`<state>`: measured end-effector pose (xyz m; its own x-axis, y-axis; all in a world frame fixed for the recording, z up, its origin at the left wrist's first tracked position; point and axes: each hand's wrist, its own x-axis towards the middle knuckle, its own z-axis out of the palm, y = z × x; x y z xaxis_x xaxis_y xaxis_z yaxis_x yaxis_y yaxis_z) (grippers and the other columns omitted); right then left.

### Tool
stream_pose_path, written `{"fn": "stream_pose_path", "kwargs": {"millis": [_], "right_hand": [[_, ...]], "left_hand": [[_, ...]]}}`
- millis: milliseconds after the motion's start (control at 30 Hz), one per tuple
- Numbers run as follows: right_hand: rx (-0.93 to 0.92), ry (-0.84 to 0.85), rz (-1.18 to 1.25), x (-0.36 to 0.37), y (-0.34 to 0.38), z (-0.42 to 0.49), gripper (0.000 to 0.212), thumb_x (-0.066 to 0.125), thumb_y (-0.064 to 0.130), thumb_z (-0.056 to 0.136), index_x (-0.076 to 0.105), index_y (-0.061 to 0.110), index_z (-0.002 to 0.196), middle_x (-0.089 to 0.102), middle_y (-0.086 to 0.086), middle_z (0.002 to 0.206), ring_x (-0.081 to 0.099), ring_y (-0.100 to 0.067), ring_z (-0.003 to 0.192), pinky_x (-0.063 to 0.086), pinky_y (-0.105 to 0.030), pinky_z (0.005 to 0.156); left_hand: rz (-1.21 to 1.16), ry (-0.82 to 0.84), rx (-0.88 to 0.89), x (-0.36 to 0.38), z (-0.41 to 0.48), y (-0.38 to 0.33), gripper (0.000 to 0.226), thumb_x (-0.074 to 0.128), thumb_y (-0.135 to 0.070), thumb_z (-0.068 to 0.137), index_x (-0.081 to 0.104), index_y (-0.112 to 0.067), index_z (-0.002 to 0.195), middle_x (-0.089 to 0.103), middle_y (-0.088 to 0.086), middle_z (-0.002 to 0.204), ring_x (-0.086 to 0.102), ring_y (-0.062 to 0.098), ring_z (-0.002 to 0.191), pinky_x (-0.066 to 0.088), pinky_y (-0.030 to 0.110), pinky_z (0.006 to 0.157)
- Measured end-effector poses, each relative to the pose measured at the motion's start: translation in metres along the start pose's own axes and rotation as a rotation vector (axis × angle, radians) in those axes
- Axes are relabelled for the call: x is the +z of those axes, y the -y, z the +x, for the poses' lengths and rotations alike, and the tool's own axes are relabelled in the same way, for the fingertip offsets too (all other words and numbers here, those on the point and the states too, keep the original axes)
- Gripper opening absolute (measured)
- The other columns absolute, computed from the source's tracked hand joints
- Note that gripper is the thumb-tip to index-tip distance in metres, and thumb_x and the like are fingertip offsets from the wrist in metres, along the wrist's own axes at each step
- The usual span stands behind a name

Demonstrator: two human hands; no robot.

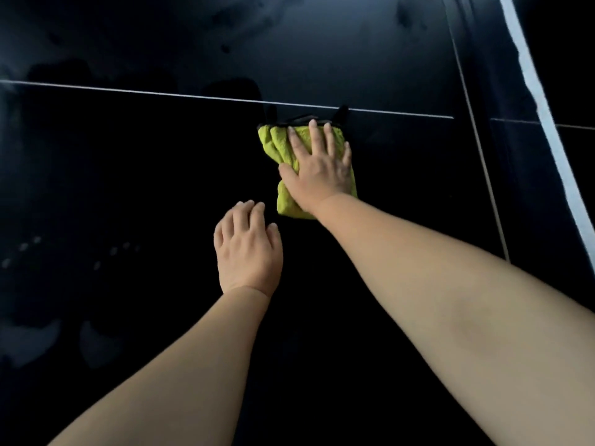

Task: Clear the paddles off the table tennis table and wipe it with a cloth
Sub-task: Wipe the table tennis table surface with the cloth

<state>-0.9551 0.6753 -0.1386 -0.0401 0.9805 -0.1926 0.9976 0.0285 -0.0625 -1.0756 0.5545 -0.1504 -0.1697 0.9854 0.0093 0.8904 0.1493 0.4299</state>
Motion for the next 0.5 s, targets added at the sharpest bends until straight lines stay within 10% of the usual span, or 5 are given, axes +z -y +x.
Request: {"fn": "stream_pose_path", "kwargs": {"millis": [500], "right_hand": [[-0.102,0.044,0.042,-0.016,-0.011,0.071,0.066,0.026,0.054,0.096,0.004,0.037,0.155,-0.01,-0.003,0.164,-0.013,-0.027,0.15,-0.004,-0.054,0.119]], "left_hand": [[0.07,-0.02,-0.021,0.003,0.001,-0.005,0.043,0.041,-0.034,0.092,0.052,-0.015,0.129,0.047,0.004,0.136,0.034,0.024,0.13,0.019,0.037,0.109]]}}
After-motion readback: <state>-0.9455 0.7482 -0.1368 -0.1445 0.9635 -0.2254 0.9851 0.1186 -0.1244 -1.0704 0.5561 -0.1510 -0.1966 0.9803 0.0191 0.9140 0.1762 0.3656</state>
